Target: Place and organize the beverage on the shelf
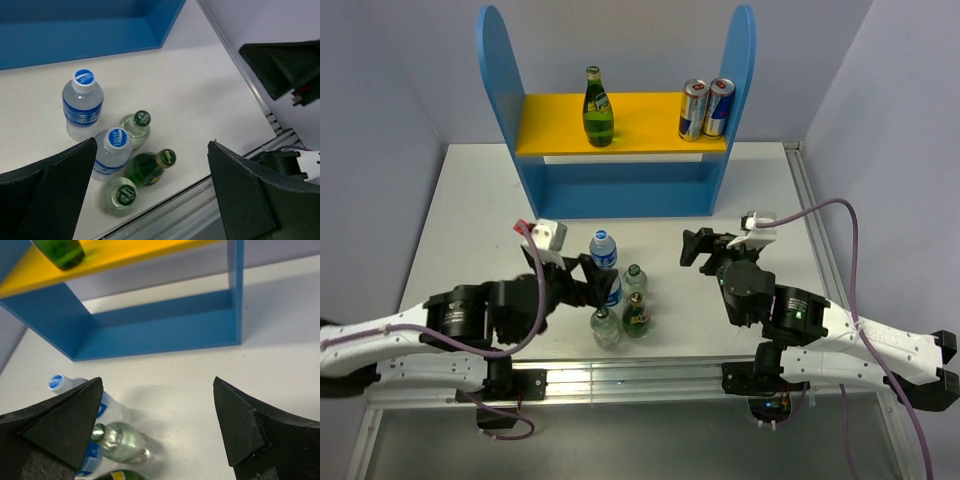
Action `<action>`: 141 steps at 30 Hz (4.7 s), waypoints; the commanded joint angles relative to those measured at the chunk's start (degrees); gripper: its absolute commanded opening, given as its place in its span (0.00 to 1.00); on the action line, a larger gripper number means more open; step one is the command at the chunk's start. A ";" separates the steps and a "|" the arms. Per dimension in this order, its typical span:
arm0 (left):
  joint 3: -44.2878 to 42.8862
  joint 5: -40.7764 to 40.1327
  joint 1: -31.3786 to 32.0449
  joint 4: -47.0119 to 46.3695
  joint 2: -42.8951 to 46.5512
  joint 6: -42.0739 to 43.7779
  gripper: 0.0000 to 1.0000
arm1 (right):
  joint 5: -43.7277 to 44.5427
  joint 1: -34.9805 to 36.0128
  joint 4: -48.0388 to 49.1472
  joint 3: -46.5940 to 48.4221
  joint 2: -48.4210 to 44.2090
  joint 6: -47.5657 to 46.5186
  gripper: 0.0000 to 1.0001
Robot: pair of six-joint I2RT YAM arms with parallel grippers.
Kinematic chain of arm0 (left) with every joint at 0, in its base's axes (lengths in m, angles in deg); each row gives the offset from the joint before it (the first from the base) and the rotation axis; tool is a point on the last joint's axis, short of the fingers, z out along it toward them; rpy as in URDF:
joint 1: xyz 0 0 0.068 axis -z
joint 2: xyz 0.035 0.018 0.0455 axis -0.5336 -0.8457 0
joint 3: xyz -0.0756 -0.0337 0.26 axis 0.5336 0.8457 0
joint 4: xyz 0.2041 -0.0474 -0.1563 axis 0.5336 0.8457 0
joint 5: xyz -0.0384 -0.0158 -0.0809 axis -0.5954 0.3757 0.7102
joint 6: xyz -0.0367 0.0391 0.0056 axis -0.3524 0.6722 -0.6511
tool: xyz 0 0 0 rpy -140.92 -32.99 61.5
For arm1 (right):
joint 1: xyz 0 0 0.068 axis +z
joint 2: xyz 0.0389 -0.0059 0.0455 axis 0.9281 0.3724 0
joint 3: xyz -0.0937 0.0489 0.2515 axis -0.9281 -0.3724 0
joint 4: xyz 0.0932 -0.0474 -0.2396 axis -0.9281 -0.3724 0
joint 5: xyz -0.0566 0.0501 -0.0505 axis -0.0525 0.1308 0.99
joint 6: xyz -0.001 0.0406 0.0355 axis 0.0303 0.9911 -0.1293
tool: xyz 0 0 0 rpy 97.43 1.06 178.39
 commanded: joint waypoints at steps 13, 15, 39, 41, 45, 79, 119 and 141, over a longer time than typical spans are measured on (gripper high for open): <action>-5.98 -24.47 20.51 22.44 -27.69 -37.46 0.99 | 4.75 0.25 -17.35 -6.60 -15.63 10.52 0.98; -1.65 -21.31 17.97 11.75 -26.28 -31.67 0.99 | 4.31 0.33 -18.77 -6.96 -16.96 12.72 0.98; -1.63 -23.40 14.53 10.19 -28.57 -29.53 0.99 | 5.54 0.60 -19.39 -8.01 -14.16 14.13 0.98; -1.63 -23.31 14.53 9.14 -27.51 -28.22 0.99 | 5.45 0.60 -19.30 -8.27 -14.06 14.13 0.98; -1.36 -22.52 14.53 4.83 -25.84 -23.47 0.99 | 5.63 0.60 -19.21 -8.45 -14.15 14.04 0.98; 6.72 -16.02 8.82 -13.72 -32.78 -17.66 0.66 | 6.07 0.68 -19.83 -9.33 -13.19 15.27 0.98; -16.01 -19.71 6.98 -0.28 -26.55 -5.28 0.00 | 7.30 0.60 -20.27 -9.77 -14.68 15.36 0.98; -53.21 -0.12 -31.95 -4.40 -30.39 29.00 0.00 | 7.65 0.60 -19.04 -10.21 -15.82 14.48 0.97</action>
